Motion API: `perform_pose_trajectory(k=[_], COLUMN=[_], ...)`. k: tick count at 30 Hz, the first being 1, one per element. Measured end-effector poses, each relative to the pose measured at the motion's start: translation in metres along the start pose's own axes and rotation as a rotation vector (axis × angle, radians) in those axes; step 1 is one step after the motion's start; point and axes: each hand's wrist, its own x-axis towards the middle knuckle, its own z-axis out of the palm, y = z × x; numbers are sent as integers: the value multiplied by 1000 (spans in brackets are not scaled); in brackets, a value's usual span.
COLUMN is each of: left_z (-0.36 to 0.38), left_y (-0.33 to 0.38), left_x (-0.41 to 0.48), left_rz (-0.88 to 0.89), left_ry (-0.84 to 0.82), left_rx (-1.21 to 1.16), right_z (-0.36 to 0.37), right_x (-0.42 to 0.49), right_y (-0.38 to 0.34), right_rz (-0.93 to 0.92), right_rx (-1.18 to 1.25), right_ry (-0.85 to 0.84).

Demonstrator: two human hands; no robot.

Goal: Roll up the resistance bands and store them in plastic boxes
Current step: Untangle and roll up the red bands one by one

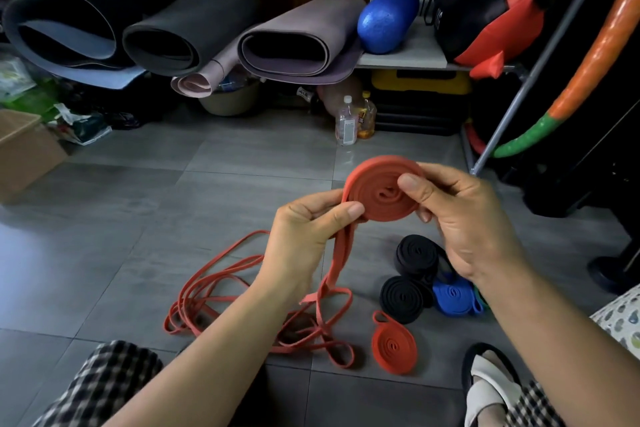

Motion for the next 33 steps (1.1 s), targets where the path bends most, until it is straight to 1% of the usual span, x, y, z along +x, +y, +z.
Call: perform_pose_trajectory(k=[3, 5, 6, 7, 8, 9, 11, 12, 13, 14, 15, 16, 19, 21, 24, 26, 29, 33], left_z=[9, 8, 5, 1, -5, -10, -15, -15, -13, -11, -8, -7, -7, -6, -4, -6, -6, -3], left_y=[2, 7, 10, 13, 15, 16, 15, 14, 12, 10, 9, 8, 5, 0, -3, -3, -5, -2], left_x=[-2, -1, 1, 3, 5, 7, 9, 8, 6, 5, 4, 3, 5, 5, 6, 7, 7, 3], left_rz=[8, 36, 64, 95, 127, 161, 222, 235, 241, 240, 233, 203, 36, -24, -38, -27, -24, -14], left_ry=[44, 59, 62, 63, 64, 63, 32, -1, -39, -67, -84, -84, -55, -22, 0, 4, -12, 3], left_rx=[-33, -30, 18, 104, 228, 394, 752, 869, 923, 918, 873, 780, 363, 205, 137, 121, 79, 76], right_z=[10, 14, 14, 11, 6, 0, -8, -10, -10, -9, -9, -8, -12, -12, -7, -6, -6, -3], right_x=[-4, -6, -7, -6, -4, -2, 2, 3, 3, 2, 3, 3, 6, 6, 1, 2, 4, 4], right_y=[4, 8, 8, 7, 6, 5, 0, -1, -1, -1, -2, -2, -1, -1, -3, -5, -5, -4], right_rz=[15, 65, 109, 145, 152, 111, -45, -100, -139, -161, -166, -153, -91, -38, 45, 92, 86, 80], right_rx=[113, 183, 192, 152, 33, -152, -491, -608, -698, -765, -794, -781, -592, -451, -295, -213, -118, -96], right_ry=[72, 51, 21, -13, -51, -85, -180, -249, -317, -370, -388, -372, -255, -198, -167, -96, 5, 45])
